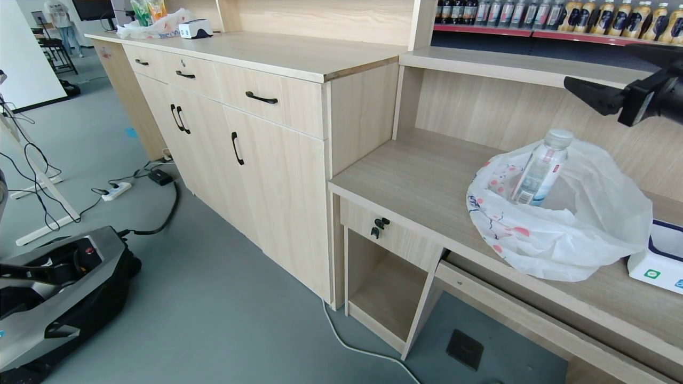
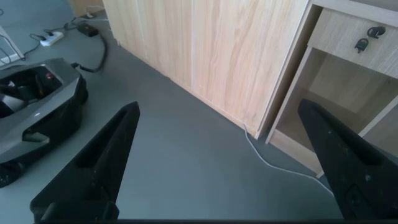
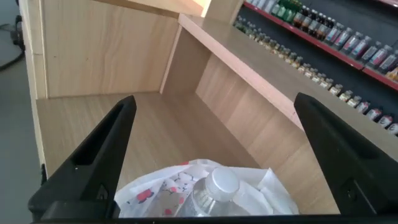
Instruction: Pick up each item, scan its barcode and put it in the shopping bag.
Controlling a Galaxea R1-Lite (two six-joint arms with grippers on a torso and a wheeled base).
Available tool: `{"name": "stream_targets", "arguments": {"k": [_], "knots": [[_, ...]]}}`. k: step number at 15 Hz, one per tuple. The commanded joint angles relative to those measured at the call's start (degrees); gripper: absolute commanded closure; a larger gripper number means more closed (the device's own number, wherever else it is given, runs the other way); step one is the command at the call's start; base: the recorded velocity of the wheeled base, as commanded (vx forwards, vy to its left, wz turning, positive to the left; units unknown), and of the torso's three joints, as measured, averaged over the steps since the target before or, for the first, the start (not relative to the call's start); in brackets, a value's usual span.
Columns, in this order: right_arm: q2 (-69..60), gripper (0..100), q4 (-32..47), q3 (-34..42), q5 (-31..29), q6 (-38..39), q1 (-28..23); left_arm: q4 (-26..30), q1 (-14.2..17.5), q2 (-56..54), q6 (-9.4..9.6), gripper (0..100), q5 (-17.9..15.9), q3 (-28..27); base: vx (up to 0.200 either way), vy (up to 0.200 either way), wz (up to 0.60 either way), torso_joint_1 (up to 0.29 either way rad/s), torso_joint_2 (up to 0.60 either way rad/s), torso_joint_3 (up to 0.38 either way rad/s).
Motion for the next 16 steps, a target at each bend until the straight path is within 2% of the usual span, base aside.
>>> {"name": "stream_targets", "arguments": {"k": [1, 5, 7, 10, 13, 16], "knots": [[-2.3, 0, 3.1, -2.7, -2.9, 1.4, 1.4, 0.0, 0.0, 0.0, -0.08, 0, 0.1, 0.0, 0.000, 0.000, 0.00, 0.000, 0.00, 0.000], [-3.3, 0, 3.5, 0.5, -3.5, 0.9, 1.3, 0.0, 0.0, 0.0, 0.00, 0, 0.0, 0.0, 0.000, 0.000, 0.00, 0.122, -0.32, -0.206], [-3.2, 0, -0.4, 3.4, -3.2, -1.6, 1.1, 0.0, 0.0, 0.0, 0.00, 0, 0.0, 0.0, 0.000, 0.000, 0.00, 0.193, -0.49, -0.315], [-3.3, 0, -0.6, 2.9, -1.6, -1.6, 1.1, 0.0, 0.0, 0.0, 0.00, 0, 0.0, 0.0, 0.000, 0.000, 0.00, 0.214, -0.54, -0.321], [-3.7, 0, -0.3, 3.0, -5.5, -1.5, 1.1, 0.0, 0.0, 0.0, 0.00, 0, 0.1, 0.0, 0.000, 0.000, 0.00, 0.232, -0.57, -0.341], [-3.7, 0, 0.0, 3.4, -8.5, -1.4, 1.0, 0.0, -0.1, 0.0, 0.00, 0, 0.0, 0.0, 0.000, 0.000, 0.00, 0.100, -0.24, -0.133]]}}
